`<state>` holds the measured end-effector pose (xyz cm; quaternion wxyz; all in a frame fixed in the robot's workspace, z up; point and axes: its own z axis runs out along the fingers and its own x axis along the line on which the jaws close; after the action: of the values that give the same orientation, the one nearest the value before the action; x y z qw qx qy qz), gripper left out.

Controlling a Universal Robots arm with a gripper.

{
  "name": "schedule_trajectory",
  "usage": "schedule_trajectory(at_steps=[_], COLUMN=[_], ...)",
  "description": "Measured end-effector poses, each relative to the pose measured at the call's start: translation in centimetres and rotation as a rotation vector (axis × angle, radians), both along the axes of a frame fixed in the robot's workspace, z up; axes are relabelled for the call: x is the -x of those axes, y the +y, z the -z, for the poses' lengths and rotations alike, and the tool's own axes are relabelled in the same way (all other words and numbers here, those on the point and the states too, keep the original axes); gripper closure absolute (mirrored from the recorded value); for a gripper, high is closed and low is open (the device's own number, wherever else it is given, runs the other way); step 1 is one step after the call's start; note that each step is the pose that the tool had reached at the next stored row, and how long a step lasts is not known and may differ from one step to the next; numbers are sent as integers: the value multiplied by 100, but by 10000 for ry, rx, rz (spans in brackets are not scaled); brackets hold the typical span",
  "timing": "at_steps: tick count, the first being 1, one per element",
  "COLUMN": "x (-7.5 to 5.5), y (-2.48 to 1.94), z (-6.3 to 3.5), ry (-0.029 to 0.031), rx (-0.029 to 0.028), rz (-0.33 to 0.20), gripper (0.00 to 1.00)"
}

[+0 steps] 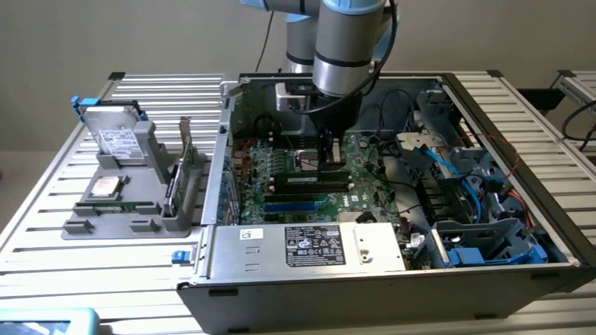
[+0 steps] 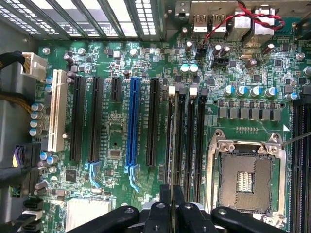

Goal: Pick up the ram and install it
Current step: 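Insert the ram into the slot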

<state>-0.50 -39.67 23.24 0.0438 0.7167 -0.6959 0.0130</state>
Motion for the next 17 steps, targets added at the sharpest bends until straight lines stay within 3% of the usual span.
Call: schedule_trajectory(at_steps=[17], x=[3], y=[-2], z=[42], ry=[1], rx=[1], rz=[0], gripper=[87])
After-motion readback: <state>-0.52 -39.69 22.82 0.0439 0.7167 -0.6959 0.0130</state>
